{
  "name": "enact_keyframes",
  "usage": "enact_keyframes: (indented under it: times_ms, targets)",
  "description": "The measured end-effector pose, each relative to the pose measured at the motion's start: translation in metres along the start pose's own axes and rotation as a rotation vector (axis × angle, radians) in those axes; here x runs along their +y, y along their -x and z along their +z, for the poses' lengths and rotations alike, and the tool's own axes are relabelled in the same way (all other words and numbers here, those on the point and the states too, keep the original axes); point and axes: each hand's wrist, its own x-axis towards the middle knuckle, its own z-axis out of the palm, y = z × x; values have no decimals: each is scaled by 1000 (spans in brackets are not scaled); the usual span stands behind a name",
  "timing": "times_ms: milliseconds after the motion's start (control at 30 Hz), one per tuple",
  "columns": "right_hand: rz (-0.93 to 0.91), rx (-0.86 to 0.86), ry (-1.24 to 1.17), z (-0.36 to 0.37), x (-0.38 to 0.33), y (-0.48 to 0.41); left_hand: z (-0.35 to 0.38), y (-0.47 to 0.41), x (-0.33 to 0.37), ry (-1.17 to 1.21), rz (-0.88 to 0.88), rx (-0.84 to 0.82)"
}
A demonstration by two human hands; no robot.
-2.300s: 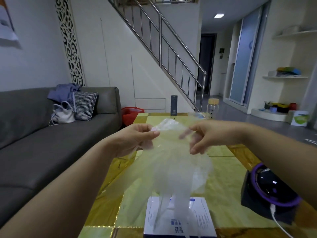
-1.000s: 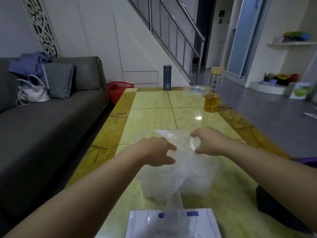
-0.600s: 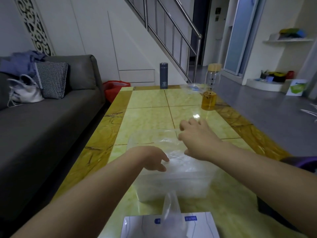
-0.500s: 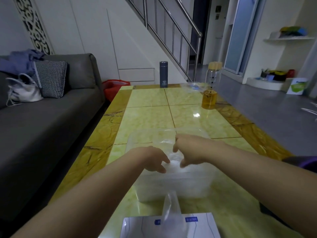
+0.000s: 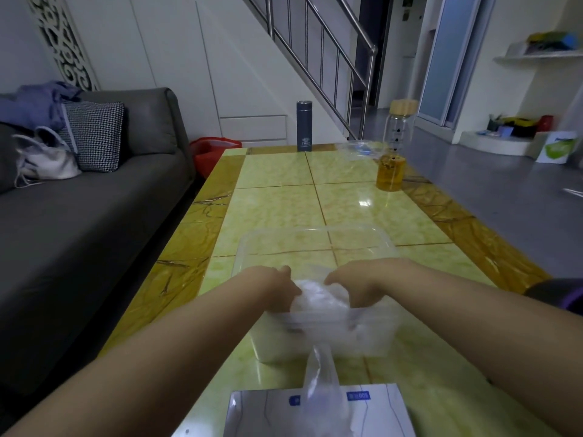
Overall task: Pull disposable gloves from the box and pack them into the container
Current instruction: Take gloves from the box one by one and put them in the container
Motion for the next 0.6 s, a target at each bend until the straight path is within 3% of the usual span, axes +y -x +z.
enact_keyframes:
  times_ms: [200,267,333,433,500,600]
  targets:
    - [-145,479,-246,-28,-11,70,-15,62,-13,236,51,293]
    - [-200,566,-323,-25,-23,97,-9,78,-17,293,48,447]
    - [-219,520,-395,-10,-35,122,1,99,-14,356,84,637]
    - [-126,286,-449,27,-46,139,26,131,4,517,168,888]
    - [-62,185,-503,53,-52,140,51,146,22,630,184,851]
    - [-33,231,-648,77,-63,132,84,147,46,734,182,626]
